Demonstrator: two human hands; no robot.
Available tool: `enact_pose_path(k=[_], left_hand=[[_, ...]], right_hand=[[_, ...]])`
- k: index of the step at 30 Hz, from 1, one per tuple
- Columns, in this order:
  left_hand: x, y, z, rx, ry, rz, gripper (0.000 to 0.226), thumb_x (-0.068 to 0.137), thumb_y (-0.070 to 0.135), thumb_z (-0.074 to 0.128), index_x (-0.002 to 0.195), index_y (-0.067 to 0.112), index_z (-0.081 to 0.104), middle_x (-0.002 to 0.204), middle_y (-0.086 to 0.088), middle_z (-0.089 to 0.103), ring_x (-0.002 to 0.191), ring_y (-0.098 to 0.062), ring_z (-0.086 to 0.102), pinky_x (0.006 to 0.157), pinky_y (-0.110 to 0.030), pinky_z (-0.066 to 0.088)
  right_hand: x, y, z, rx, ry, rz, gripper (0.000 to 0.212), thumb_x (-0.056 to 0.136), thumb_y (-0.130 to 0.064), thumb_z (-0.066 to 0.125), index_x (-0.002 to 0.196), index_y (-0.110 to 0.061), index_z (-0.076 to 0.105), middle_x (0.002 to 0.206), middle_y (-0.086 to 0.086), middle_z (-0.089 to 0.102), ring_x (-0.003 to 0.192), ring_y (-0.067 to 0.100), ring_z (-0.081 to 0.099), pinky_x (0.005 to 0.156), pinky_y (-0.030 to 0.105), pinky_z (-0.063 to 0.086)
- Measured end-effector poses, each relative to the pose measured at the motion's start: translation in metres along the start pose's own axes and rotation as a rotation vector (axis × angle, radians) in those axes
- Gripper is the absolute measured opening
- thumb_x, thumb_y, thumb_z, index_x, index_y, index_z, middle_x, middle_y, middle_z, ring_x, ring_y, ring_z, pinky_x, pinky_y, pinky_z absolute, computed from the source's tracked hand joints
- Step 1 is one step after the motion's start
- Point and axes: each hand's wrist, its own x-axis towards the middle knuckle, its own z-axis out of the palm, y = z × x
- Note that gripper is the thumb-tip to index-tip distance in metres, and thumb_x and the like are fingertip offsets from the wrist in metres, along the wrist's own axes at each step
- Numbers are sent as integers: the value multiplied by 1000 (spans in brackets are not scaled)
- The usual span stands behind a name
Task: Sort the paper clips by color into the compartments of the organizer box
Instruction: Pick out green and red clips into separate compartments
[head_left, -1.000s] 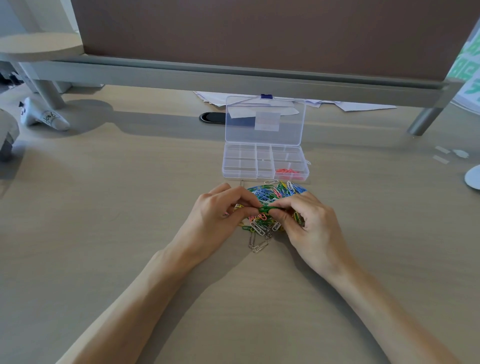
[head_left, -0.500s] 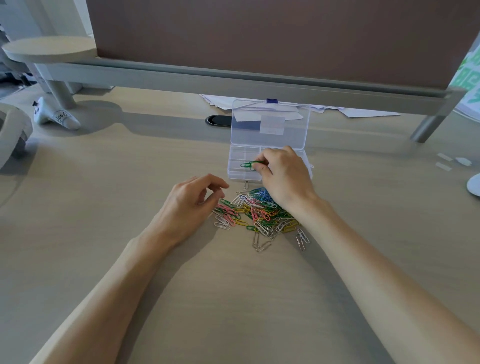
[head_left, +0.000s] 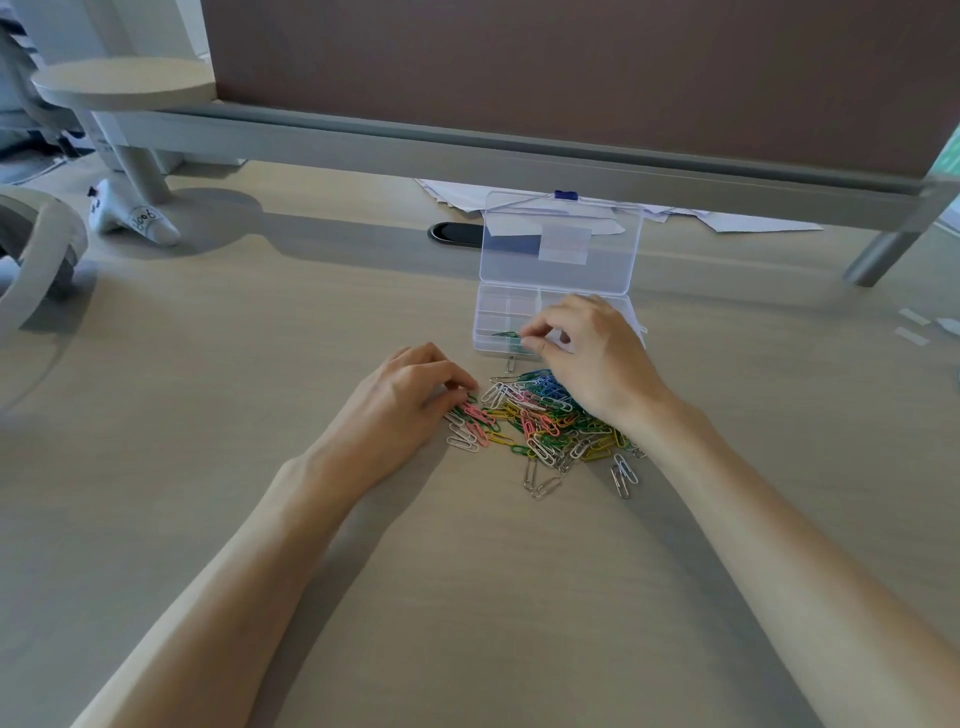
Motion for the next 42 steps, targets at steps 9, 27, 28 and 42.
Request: enact_pose_path(k=[9,27,28,42], left_hand=[[-1,2,1,9,54,3,6,86,17,69,85,21,64,84,15,53,87,-6,46,73,-15,35],[-1,0,-23,-92,-113,-7,17,81,11,75,90,24,78,77,10,60,72,0,51,66,-7,36],[0,0,-23,-76,-125,22,17,81,11,74,90,25,78,78,9,61,74,0,51,66,-7,36],[-3,-4,-20,86,-59,149,2,85,24,71,86,26,69,84,14,59,82,-7,54,70,-36,50]], right_hand=[[-32,-29,-4,-9,-280,-134,6,79,-35,72,82,-30,72,89,-11,57,97,12,48,86,38,44],[-20,-40,0,-133,-315,-9,13,81,-37,67,85,-25,72,87,-10,55,98,12,43,76,31,39],[-20,-41,-1,-134,-333,-3,14,80,-37,67,84,-25,71,86,-10,54,97,12,43,76,30,39],[-27,-29,0,-163,-119,-202,11,85,-23,61,80,-13,63,82,-4,62,87,16,49,75,35,45]])
